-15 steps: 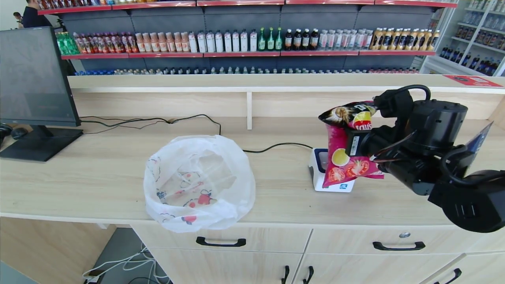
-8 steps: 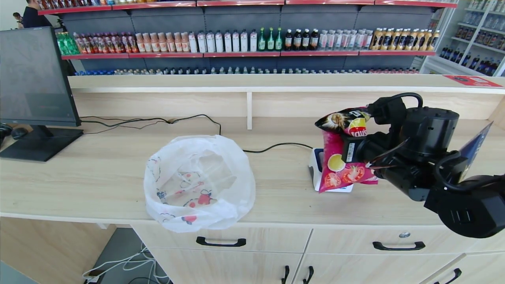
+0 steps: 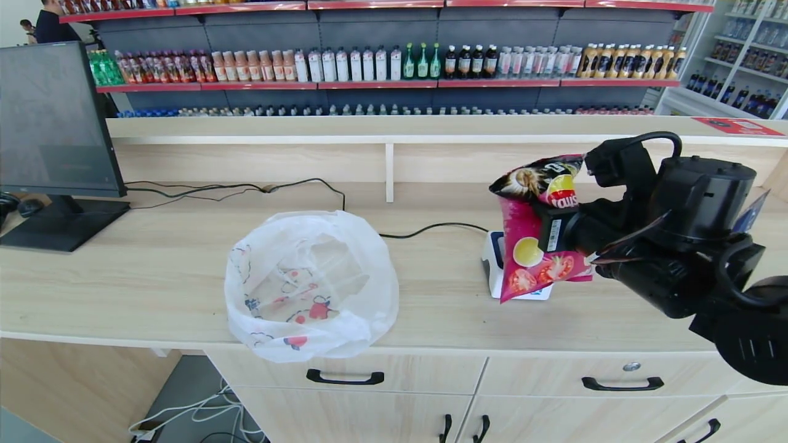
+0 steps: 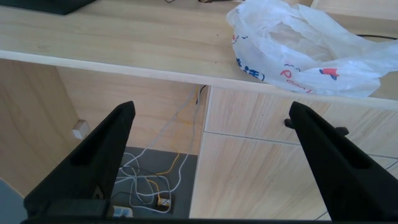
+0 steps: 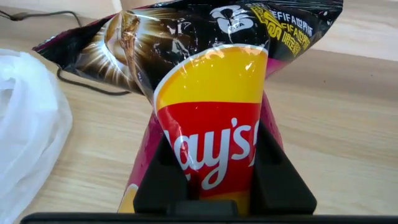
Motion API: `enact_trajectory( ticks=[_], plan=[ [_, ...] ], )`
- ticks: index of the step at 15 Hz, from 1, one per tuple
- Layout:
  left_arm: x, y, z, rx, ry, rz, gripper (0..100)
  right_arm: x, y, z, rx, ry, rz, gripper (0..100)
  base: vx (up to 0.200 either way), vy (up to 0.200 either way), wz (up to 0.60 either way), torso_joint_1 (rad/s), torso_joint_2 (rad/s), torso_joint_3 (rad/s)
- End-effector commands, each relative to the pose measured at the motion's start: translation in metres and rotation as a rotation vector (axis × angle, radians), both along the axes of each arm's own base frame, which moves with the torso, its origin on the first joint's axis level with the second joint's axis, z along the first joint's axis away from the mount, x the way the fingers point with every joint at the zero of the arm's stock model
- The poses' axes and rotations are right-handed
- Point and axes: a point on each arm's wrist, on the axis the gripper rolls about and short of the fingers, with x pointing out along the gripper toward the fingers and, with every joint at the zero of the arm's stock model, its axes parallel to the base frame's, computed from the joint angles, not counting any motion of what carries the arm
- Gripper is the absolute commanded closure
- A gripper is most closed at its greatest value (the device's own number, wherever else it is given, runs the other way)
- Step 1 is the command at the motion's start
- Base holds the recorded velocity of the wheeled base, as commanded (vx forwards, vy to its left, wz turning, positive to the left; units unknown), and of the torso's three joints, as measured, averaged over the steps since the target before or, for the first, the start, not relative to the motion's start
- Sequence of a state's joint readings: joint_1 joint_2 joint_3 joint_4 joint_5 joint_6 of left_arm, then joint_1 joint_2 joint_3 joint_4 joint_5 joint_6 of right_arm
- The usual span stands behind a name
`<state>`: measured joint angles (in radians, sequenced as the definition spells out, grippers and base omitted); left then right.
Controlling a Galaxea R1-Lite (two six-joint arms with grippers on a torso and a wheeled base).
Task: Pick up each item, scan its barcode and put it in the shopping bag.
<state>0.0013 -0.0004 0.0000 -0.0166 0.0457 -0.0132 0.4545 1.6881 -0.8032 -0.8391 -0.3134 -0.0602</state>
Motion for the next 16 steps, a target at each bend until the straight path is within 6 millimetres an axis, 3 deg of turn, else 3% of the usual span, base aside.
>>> enact_trajectory(
  ticks=[1,4,5,8,11,16],
  plan=[
    [0.000,0.000,0.000,0.001,0.000,0.001,0,-0.038,-0.009,0.025,0.012,-0.078,0.066,100,0.000,0.000,0.00,0.000,0.00,0.000],
    [0.000,0.000,0.000,0.001,0.000,0.001,0,-0.095,-0.035,0.019,-0.020,-0.097,0.121,100,0.000,0.000,0.00,0.000,0.00,0.000],
    [0.000,0.000,0.000,-0.001,0.000,0.001,0,-0.105,-0.038,0.016,-0.021,-0.098,0.130,100,0.000,0.000,0.00,0.000,0.00,0.000],
    [0.000,0.000,0.000,-0.001,0.000,0.001,0,-0.164,-0.061,-0.008,-0.041,-0.113,0.199,100,0.000,0.000,0.00,0.000,0.00,0.000],
    [0.000,0.000,0.000,-0.001,0.000,0.001,0,-0.196,-0.076,-0.021,-0.007,-0.147,0.258,100,0.000,0.000,0.00,0.000,0.00,0.000],
    [0.000,0.000,0.000,-0.001,0.000,0.001,0,-0.217,-0.091,-0.023,-0.017,-0.125,0.260,100,0.000,0.000,0.00,0.000,0.00,0.000]
  ],
)
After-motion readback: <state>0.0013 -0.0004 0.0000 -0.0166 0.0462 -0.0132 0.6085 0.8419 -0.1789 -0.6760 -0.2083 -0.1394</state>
